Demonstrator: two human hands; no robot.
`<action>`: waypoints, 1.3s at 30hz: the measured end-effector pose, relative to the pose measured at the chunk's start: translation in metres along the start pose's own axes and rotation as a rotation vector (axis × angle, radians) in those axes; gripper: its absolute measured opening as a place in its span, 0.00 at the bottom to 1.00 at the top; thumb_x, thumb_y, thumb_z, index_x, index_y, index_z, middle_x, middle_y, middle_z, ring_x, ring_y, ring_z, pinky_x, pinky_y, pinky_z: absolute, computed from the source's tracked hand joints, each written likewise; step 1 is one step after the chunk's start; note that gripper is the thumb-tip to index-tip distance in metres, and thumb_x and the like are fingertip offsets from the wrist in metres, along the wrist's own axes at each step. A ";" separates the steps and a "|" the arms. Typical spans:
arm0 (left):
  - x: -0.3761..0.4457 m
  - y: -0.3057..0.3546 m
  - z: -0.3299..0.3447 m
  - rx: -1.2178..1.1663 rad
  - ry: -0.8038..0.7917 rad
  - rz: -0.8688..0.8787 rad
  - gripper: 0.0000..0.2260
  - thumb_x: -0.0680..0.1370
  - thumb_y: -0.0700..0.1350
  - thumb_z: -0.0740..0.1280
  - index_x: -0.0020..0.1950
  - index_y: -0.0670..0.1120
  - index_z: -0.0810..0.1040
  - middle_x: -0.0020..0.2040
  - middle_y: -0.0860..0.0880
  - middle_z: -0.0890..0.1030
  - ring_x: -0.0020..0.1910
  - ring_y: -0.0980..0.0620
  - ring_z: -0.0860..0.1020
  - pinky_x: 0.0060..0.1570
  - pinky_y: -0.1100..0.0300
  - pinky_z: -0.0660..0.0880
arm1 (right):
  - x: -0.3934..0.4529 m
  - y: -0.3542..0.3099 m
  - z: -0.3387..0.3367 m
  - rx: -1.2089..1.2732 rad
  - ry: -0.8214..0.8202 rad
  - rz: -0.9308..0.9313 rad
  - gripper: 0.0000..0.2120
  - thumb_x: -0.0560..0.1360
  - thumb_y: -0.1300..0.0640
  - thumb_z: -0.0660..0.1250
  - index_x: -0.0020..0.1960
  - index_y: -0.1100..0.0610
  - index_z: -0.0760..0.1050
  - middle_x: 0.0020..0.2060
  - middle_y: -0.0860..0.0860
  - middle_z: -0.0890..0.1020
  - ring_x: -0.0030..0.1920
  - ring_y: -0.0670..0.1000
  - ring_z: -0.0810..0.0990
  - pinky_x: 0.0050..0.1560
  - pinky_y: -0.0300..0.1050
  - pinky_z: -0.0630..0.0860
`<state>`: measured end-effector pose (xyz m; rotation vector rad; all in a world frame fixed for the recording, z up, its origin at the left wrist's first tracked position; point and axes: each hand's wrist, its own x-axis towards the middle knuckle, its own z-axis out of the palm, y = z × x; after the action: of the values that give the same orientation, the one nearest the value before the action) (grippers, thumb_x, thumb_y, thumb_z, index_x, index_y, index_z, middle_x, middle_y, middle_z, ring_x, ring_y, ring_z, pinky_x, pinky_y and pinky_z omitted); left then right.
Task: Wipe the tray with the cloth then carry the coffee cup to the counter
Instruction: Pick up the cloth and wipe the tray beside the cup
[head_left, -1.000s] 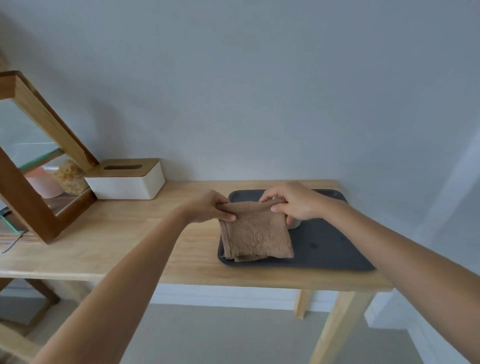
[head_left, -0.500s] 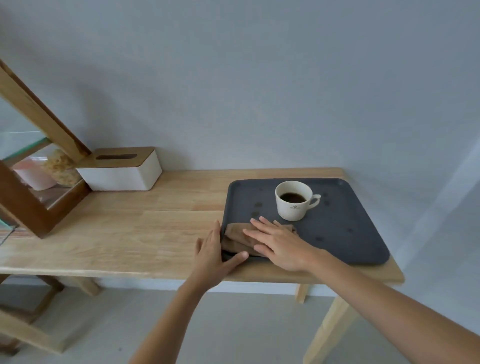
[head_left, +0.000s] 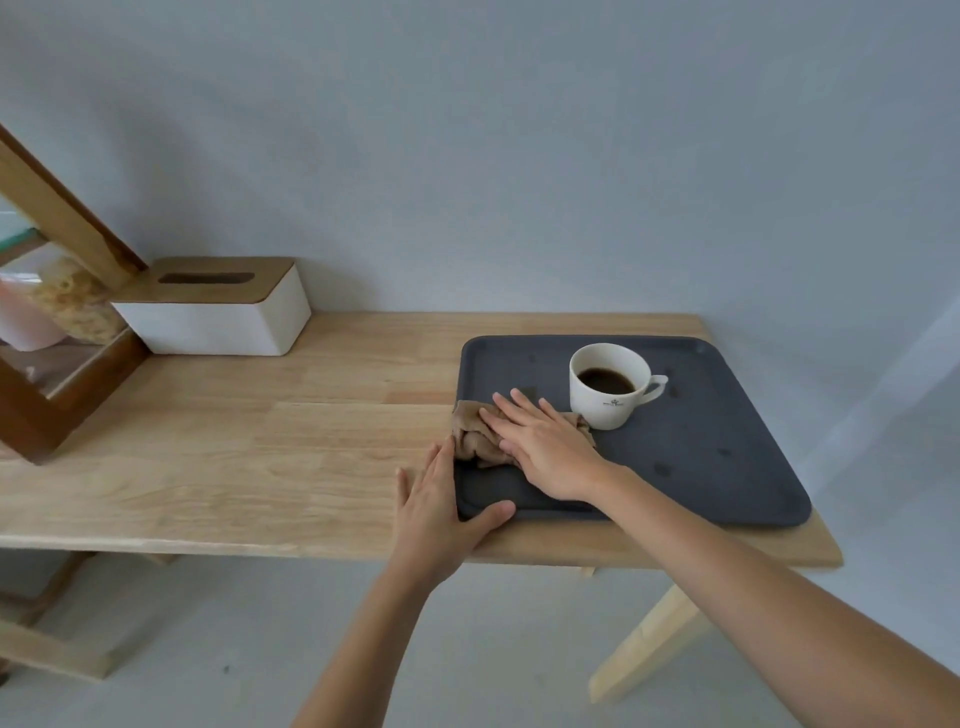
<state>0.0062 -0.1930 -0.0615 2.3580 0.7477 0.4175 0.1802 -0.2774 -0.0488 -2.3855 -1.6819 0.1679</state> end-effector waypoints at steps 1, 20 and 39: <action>0.000 0.000 -0.001 0.003 -0.005 -0.002 0.46 0.70 0.67 0.65 0.79 0.48 0.49 0.79 0.54 0.57 0.78 0.57 0.48 0.75 0.52 0.36 | 0.008 0.002 0.000 0.000 0.008 0.013 0.24 0.83 0.55 0.50 0.78 0.50 0.53 0.79 0.50 0.52 0.79 0.51 0.45 0.77 0.53 0.47; 0.001 -0.003 0.000 0.008 -0.045 -0.009 0.46 0.71 0.68 0.62 0.79 0.49 0.43 0.80 0.55 0.52 0.78 0.61 0.42 0.73 0.56 0.31 | 0.126 0.038 -0.005 0.073 0.160 0.312 0.23 0.80 0.57 0.49 0.72 0.47 0.67 0.79 0.52 0.54 0.79 0.59 0.44 0.77 0.59 0.46; -0.001 0.001 -0.003 0.111 -0.099 -0.018 0.45 0.72 0.71 0.56 0.79 0.48 0.42 0.80 0.55 0.47 0.77 0.61 0.39 0.74 0.54 0.32 | 0.016 -0.019 0.007 0.064 0.045 0.164 0.28 0.82 0.46 0.50 0.78 0.54 0.51 0.79 0.51 0.50 0.79 0.52 0.47 0.78 0.50 0.47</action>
<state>0.0043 -0.1928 -0.0587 2.4528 0.7627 0.2548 0.1669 -0.2556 -0.0504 -2.4596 -1.4387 0.1891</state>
